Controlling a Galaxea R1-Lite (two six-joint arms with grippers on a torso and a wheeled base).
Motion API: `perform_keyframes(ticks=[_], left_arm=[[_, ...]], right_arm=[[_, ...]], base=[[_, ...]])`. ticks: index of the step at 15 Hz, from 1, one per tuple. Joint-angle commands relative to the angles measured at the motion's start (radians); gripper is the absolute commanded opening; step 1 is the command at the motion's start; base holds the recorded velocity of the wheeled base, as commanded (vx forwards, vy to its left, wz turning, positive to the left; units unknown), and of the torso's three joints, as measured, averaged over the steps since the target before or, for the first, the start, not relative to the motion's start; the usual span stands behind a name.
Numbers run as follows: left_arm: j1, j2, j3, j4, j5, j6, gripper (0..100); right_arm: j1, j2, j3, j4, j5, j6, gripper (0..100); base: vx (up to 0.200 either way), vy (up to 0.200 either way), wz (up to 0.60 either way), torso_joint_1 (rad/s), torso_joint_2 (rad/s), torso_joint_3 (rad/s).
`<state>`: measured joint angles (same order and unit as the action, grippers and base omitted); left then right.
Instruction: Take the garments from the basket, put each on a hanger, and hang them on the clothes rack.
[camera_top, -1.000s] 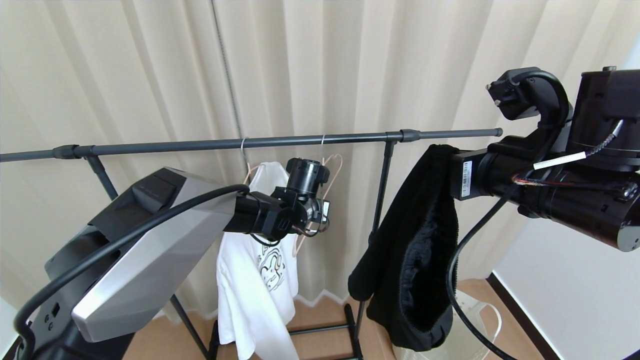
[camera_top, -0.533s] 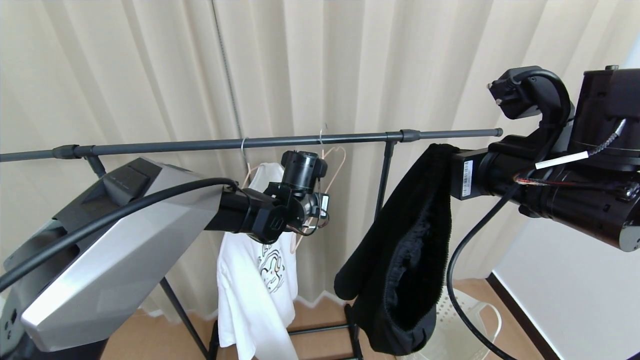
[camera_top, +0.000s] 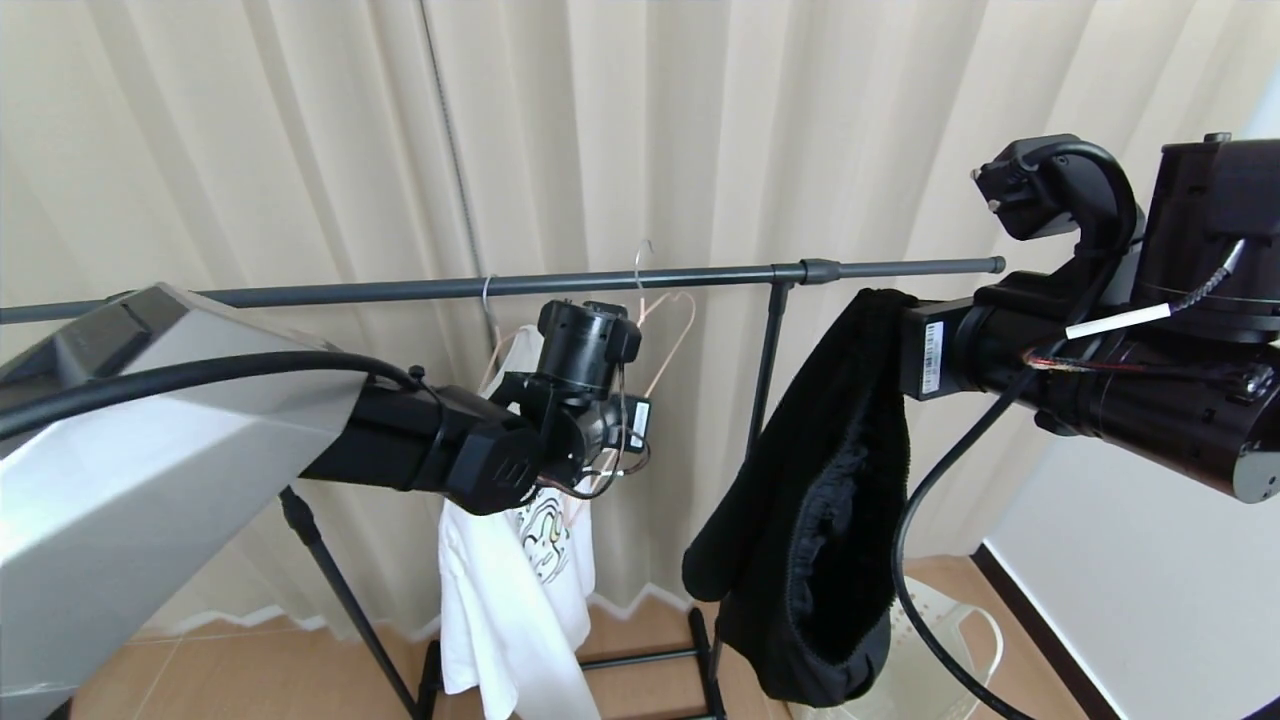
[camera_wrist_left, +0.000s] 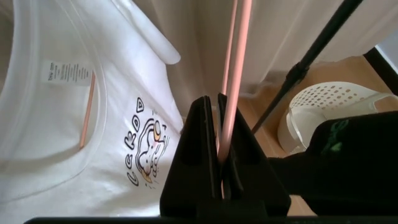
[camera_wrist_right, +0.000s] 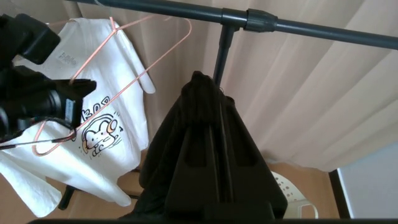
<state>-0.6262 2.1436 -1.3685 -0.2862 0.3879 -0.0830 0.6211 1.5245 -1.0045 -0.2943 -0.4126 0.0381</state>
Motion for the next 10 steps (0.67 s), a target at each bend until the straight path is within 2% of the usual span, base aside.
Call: perform_keyframes(ticks=[1,5,7,10], left_arm=[[-0.038,-0.186,0.204,-0.082,0.0,0.009,0],[-0.064,-0.353,0.454,-0.179,-0.006,0.02,0],[-0.066,-0.442,0.603,-0.248,-0.015,0.058,0],[-0.066,-0.525,0.783,-0.347,-0.06,0.109,0]], right_arm=[[0.0,0.008,0.0,0.0,0.0,0.0,0],[-0.001,0.034,-0.005,0.0,-0.003,0.0,0],[-0.001,0.048,-0.008,0.0,-0.009,-0.003,0],[-0.007,0.085,-0.031,-0.002,-0.066,0.0,0]], base=[[0.0,0.0,0.0,0.0,0.0,0.0],[0.0,0.0,0.0,0.0,0.0,0.0],[0.0,0.0,0.0,0.0,0.0,0.0],[0.0,0.0,0.0,0.0,0.0,0.0]])
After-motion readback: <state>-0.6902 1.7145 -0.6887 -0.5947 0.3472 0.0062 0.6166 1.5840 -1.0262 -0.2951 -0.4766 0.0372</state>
